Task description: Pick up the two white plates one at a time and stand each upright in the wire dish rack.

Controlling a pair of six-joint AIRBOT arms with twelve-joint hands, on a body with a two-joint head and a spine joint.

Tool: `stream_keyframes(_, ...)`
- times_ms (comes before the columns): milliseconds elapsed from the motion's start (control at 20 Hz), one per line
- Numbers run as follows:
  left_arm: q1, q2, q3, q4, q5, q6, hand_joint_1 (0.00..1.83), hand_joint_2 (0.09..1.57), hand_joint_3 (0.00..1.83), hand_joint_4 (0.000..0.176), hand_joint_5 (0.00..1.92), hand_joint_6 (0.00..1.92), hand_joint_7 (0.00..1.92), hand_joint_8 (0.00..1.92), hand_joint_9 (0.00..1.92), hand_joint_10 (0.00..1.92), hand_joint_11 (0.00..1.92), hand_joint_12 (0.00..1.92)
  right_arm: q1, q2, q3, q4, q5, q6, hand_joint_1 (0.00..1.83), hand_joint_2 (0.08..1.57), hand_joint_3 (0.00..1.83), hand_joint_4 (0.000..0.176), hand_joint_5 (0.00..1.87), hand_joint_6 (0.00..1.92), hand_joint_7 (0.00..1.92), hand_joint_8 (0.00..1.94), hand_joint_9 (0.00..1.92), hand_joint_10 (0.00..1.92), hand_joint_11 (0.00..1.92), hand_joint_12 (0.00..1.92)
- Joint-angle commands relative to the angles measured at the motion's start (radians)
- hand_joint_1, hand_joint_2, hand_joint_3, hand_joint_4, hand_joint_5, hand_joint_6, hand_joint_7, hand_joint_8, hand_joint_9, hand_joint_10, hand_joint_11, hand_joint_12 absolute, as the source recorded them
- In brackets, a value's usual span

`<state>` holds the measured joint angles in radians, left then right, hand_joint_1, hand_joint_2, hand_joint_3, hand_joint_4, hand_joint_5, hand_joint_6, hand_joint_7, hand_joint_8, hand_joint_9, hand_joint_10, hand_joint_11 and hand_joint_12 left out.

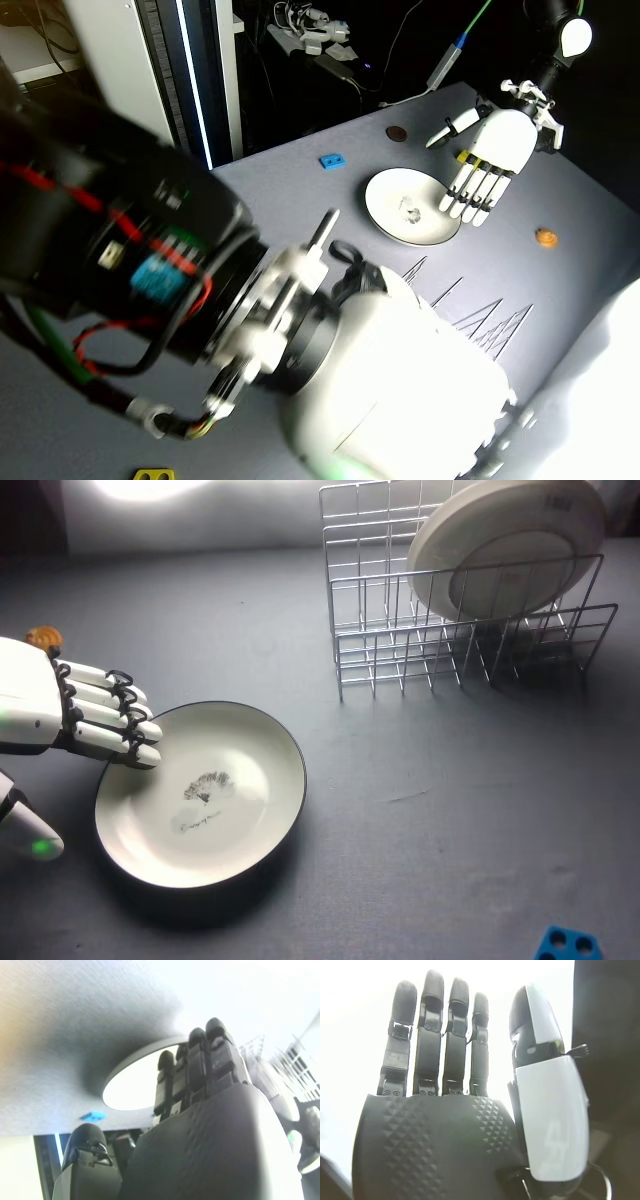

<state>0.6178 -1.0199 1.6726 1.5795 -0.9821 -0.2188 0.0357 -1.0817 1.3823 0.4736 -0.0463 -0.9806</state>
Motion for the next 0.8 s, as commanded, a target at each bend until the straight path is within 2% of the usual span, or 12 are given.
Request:
stream_keyframes(0, 0.007, -0.002, -0.001, -0.021, -0.005, -0.003, 0.0, 1.07, 0.0, 0.0, 0.19, 0.0, 0.16, 0.0, 0.11, 0.0, 0.0, 0.23, 0.018, 0.002, -0.018, -0.042, 0.115, 0.006, 0.98, 1.16, 0.0, 0.0, 0.65, 0.03, 0.73, 0.0, 0.68, 0.08, 0.22, 1.25)
stream_keyframes(50, 0.024, -0.004, -0.003, -0.021, 0.0, -0.004, 0.0, 1.07, 0.0, 0.0, 0.2, 0.0, 0.16, 0.0, 0.12, 0.0, 0.0, 0.26, 0.021, -0.001, -0.066, -0.175, 0.154, 0.004, 0.97, 1.17, 0.01, 0.0, 0.64, 0.02, 0.72, 0.0, 0.66, 0.07, 0.19, 1.25)
stream_keyframes(150, 0.052, -0.005, -0.008, -0.021, 0.009, -0.004, 0.0, 1.06, 0.0, 0.0, 0.16, 0.0, 0.14, 0.0, 0.1, 0.01, 0.0, 0.18, 0.017, -0.001, -0.155, -0.424, 0.204, 0.003, 0.97, 1.18, 0.0, 0.0, 0.64, 0.02, 0.72, 0.0, 0.67, 0.07, 0.17, 1.28)
stream_keyframes(250, 0.082, -0.007, -0.013, -0.021, 0.014, -0.005, 0.0, 1.06, 0.0, 0.0, 0.17, 0.0, 0.14, 0.0, 0.09, 0.0, 0.0, 0.19, 0.001, -0.004, -0.242, -0.483, 0.223, -0.109, 0.93, 1.21, 0.01, 0.0, 0.6, 0.0, 0.68, 0.0, 0.63, 0.05, 0.13, 1.26)
stream_keyframes(300, 0.098, -0.008, -0.016, -0.021, 0.017, -0.005, 0.0, 1.07, 0.0, 0.0, 0.17, 0.0, 0.14, 0.0, 0.09, 0.0, 0.0, 0.2, -0.008, -0.01, -0.273, -0.488, 0.213, -0.11, 0.94, 1.2, 0.01, 0.0, 0.6, 0.0, 0.68, 0.0, 0.62, 0.04, 0.13, 1.26)
stream_keyframes(350, 0.109, -0.009, -0.019, -0.021, 0.019, -0.005, 0.0, 1.06, 0.0, 0.0, 0.15, 0.0, 0.11, 0.0, 0.08, 0.0, 0.0, 0.17, -0.014, -0.017, -0.291, -0.488, 0.216, -0.11, 0.93, 1.21, 0.0, 0.0, 0.55, 0.0, 0.63, 0.0, 0.57, 0.01, 0.05, 1.25)
stream_keyframes(500, 0.14, -0.012, -0.023, -0.021, 0.025, -0.005, 0.0, 1.04, 0.0, 0.0, 0.14, 0.0, 0.12, 0.0, 0.09, 0.0, 0.0, 0.19, -0.053, -0.05, -0.303, -0.488, 0.205, -0.133, 0.92, 1.19, 0.0, 0.0, 0.43, 0.0, 0.53, 0.0, 0.49, 0.0, 0.0, 1.21)
stream_keyframes(600, 0.147, -0.013, -0.023, -0.021, 0.027, -0.005, 0.0, 1.04, 0.0, 0.0, 0.15, 0.01, 0.14, 0.01, 0.11, 0.0, 0.0, 0.23, -0.086, -0.078, -0.304, -0.57, 0.185, -0.15, 0.89, 1.21, 0.0, 0.0, 0.32, 0.0, 0.43, 0.0, 0.4, 0.0, 0.0, 1.05)
stream_keyframes(650, 0.148, -0.013, -0.023, -0.021, 0.027, -0.005, 0.0, 1.05, 0.0, 0.0, 0.18, 0.01, 0.15, 0.01, 0.12, 0.0, 0.0, 0.26, -0.105, -0.094, -0.304, -0.625, 0.185, -0.153, 0.89, 1.2, 0.0, 0.0, 0.32, 0.0, 0.42, 0.0, 0.39, 0.0, 0.0, 1.03)
stream_keyframes(700, 0.148, -0.014, -0.023, -0.021, 0.027, -0.005, 0.0, 1.06, 0.0, 0.0, 0.21, 0.0, 0.19, 0.0, 0.16, 0.0, 0.0, 0.38, -0.12, -0.109, -0.304, -0.655, 0.185, -0.162, 0.89, 1.19, 0.0, 0.0, 0.31, 0.0, 0.41, 0.0, 0.37, 0.0, 0.0, 1.02)
stream_keyframes(750, 0.147, -0.014, -0.022, -0.021, 0.027, -0.005, 0.0, 1.07, 0.0, 0.0, 0.18, 0.0, 0.18, 0.0, 0.15, 0.0, 0.0, 0.36, -0.139, -0.129, -0.304, -0.68, 0.184, -0.174, 0.88, 1.2, 0.0, 0.0, 0.31, 0.0, 0.4, 0.0, 0.36, 0.0, 0.0, 1.0)
